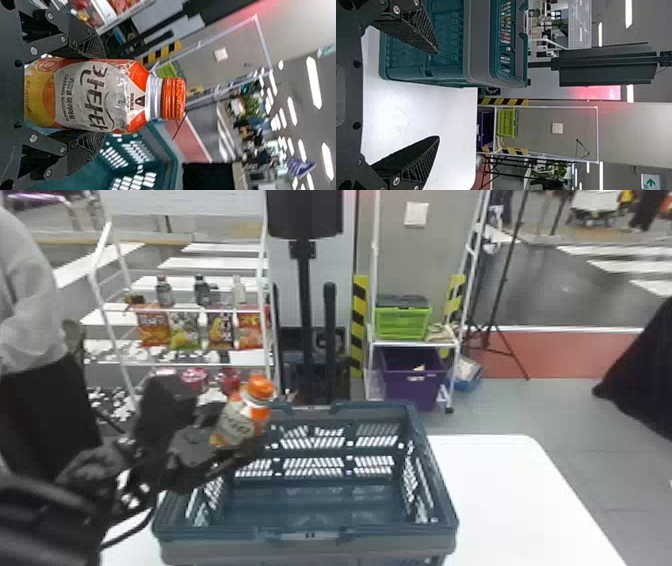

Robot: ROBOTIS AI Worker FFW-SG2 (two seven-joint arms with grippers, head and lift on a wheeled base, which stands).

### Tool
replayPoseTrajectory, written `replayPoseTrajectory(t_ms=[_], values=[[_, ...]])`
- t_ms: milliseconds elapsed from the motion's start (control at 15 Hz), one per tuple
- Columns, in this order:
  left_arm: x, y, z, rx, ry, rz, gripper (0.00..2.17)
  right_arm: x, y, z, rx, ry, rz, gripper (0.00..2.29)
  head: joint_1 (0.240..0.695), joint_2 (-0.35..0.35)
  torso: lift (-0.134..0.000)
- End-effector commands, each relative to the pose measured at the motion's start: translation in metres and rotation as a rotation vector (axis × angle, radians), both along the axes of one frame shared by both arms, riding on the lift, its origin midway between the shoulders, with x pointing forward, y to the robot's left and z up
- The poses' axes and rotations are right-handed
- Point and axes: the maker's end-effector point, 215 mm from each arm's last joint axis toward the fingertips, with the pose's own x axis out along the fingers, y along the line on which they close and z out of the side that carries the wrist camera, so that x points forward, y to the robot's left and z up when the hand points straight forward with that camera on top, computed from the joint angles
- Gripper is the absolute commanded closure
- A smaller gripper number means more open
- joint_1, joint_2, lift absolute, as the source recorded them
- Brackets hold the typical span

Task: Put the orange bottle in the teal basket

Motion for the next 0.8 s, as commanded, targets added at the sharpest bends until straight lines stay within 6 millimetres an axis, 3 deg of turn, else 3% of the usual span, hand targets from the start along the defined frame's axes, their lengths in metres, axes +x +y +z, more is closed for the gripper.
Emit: replayPoseTrajectory(t_ms=[0,67,267,533,733], values=[[0.031,-0.022,-0.028,0.078,0.073,-0.084,0.55,-0.002,0.0,-0.006,-0.006,0.018,-0.008,0.13,0.499,0.0,0.0],[0.041,-0.04,-0.043,0.094,0.117,-0.15,0.55,-0.002,0.0,-0.008,-0.008,0.022,-0.01,0.13,0.499,0.0,0.0],[0.059,-0.063,-0.088,0.177,0.251,-0.311,0.55,-0.005,0.001,-0.013,-0.01,0.033,-0.016,0.13,0.499,0.0,0.0],[0.058,-0.091,-0.139,0.265,0.382,-0.454,0.55,-0.007,0.001,-0.022,-0.009,0.048,-0.021,0.13,0.499,0.0,0.0],[0.06,-0.108,-0.166,0.37,0.381,-0.506,0.55,-0.006,0.002,-0.023,-0.008,0.05,-0.021,0.13,0.499,0.0,0.0]])
